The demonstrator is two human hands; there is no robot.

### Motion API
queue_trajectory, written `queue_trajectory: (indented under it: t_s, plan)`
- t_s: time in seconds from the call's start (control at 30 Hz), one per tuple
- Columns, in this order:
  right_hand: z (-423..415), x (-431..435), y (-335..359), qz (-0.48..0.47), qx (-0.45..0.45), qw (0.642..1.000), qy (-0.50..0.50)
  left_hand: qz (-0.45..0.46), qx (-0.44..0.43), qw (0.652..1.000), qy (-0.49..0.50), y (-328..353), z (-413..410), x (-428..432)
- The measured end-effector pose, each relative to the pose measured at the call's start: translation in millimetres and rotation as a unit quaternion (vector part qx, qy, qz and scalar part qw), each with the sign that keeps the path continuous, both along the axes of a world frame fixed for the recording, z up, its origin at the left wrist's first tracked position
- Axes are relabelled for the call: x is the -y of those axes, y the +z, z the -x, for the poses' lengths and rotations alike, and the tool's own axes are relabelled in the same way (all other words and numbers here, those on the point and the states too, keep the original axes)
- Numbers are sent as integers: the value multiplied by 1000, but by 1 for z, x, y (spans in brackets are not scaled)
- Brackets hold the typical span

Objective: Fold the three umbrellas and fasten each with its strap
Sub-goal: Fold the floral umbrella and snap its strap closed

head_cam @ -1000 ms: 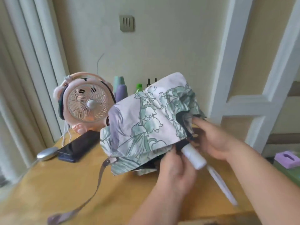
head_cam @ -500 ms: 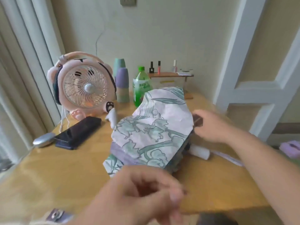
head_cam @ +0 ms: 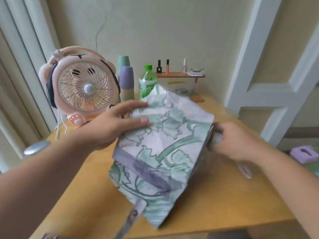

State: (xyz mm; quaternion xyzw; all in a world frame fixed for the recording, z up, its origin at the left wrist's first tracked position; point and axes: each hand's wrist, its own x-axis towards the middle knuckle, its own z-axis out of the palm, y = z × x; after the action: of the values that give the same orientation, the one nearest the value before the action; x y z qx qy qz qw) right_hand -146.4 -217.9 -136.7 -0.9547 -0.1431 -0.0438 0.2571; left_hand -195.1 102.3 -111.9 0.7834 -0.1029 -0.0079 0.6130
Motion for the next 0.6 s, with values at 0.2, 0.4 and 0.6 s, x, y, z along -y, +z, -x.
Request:
queue_trajectory:
  t_s: [0.2,0.4,0.6]
  plan:
    - [-1,35,138,-45,201,978,29,107,166,980,6,91,14,28]
    - [-35,49,169,-84,372,924,-3,87,263,961,26,115,-15,35]
    - [-21,35,104,-144,300,943,7,171,146,974,11,57,-22,21]
